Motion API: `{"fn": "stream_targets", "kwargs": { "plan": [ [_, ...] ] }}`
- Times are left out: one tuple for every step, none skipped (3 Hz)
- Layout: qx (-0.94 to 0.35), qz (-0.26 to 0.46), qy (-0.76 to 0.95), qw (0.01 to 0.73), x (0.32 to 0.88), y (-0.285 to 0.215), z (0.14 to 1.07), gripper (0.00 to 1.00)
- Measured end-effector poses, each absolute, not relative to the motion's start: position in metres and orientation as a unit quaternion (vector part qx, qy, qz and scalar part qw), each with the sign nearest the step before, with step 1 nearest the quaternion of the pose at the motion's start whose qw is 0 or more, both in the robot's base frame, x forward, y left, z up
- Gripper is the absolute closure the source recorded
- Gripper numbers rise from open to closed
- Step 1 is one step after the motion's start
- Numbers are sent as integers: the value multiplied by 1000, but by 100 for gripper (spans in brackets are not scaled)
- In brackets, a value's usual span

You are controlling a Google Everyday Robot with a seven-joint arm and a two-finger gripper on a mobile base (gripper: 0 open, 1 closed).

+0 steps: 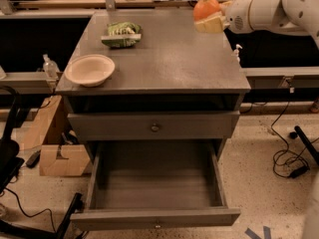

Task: Place orange into middle drawer

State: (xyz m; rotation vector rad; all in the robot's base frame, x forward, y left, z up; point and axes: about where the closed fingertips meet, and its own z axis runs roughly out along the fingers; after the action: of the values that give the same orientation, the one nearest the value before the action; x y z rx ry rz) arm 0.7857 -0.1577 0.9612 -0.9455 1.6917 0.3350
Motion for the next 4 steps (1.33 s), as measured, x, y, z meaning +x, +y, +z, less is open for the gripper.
{"fn": "stream_targets", "kwargs": {
  "plan": [
    [-423,140,728,521,704,-166,957,100],
    [-447,154,727,498,648,-164,939,100],
    [-476,186,717,474,601,-154,910,100],
    [-476,186,717,474,601,-154,910,100]
  ]
}}
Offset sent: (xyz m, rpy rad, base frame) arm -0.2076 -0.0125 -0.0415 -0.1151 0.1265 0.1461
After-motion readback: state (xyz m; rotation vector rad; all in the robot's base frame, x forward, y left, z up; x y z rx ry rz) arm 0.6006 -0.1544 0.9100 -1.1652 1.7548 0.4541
